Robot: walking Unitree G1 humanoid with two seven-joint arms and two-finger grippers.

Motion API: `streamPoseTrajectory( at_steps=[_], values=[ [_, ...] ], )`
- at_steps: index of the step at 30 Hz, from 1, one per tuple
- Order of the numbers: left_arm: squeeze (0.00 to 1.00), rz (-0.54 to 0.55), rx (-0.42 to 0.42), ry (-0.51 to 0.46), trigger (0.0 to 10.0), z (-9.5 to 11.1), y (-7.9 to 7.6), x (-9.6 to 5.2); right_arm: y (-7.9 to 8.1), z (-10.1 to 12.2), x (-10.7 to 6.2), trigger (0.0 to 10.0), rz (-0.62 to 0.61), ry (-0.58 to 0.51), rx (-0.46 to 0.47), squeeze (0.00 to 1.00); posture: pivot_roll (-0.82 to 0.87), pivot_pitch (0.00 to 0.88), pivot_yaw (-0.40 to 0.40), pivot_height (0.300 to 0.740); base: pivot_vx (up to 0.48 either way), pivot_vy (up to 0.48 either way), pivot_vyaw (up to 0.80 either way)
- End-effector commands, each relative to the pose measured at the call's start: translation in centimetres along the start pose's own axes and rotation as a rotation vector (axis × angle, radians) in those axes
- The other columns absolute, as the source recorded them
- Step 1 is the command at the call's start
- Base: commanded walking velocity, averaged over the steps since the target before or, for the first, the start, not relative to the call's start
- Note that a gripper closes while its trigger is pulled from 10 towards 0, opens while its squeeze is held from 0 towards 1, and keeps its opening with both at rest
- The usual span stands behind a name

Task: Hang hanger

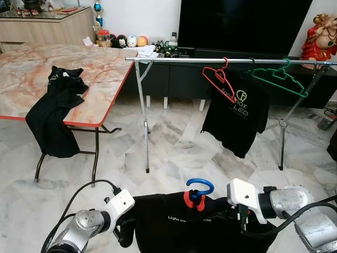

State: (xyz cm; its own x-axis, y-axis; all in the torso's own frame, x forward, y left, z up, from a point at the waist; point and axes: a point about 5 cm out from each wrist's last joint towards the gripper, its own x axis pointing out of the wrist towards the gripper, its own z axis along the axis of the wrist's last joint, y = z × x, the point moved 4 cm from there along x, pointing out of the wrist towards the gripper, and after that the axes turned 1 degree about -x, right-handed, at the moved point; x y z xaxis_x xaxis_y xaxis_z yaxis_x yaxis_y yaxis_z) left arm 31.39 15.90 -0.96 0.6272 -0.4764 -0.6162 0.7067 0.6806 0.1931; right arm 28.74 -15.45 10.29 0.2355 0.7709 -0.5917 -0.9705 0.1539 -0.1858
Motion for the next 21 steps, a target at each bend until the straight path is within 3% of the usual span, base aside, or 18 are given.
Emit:
streamPoseTrajectory(
  at_steps=[1,7,11,13,14,18,20,21],
  values=[
    [0.0,0.021,0.003,0.025,0.0,-0.4,0.3,0.0,-0.6,0.4,-0.3,10.0,-0.029,-0.013,-0.016,0.0,0.02,0.0,-0.035,0.74,0.0,0.0,0.0],
    [0.0,0.174,-0.039,0.05,0.0,-0.9,2.6,-0.6,-1.2,-1.2,-0.4,10.0,-0.087,0.078,-0.017,0.0,0.01,0.0,-0.028,0.74,0.0,0.0,0.0],
    [0.0,0.318,-0.066,0.028,0.0,-0.6,4.6,-1.3,-2.3,-2.8,-0.8,10.0,-0.187,0.157,0.009,0.0,0.02,0.0,-0.03,0.74,0.0,0.0,0.0],
    [0.0,0.399,-0.096,0.014,0.0,-0.4,5.7,-1.7,-3.3,-3.7,-1.0,10.0,-0.27,0.213,0.025,0.0,0.02,0.0,-0.029,0.74,0.0,0.0,0.0],
    [0.0,0.494,-0.143,0.017,0.0,-0.5,6.9,-2.3,-4.3,-4.7,-1.3,10.0,-0.351,0.265,0.05,0.0,0.02,0.0,-0.021,0.74,0.0,0.0,0.0],
    [0.0,0.549,-0.164,0.046,0.0,-1.1,7.9,-3.0,-5.5,-5.4,-1.8,10.0,-0.472,0.29,0.086,0.0,0.02,0.0,-0.013,0.74,0.0,0.0,0.0],
    [0.0,0.585,-0.163,0.077,0.0,-1.6,8.4,-3.4,-7.9,-5.3,-2.8,10.0,-0.707,0.233,0.224,0.0,0.02,0.0,-0.008,0.74,0.0,0.0,0.0],
    [0.0,0.585,-0.163,0.077,0.0,-1.6,8.4,-3.4,-7.9,-5.3,-2.8,10.0,-0.707,0.233,0.224,0.0,0.02,0.0,-0.008,0.74,0.0,0.0,0.0]
  ],
)
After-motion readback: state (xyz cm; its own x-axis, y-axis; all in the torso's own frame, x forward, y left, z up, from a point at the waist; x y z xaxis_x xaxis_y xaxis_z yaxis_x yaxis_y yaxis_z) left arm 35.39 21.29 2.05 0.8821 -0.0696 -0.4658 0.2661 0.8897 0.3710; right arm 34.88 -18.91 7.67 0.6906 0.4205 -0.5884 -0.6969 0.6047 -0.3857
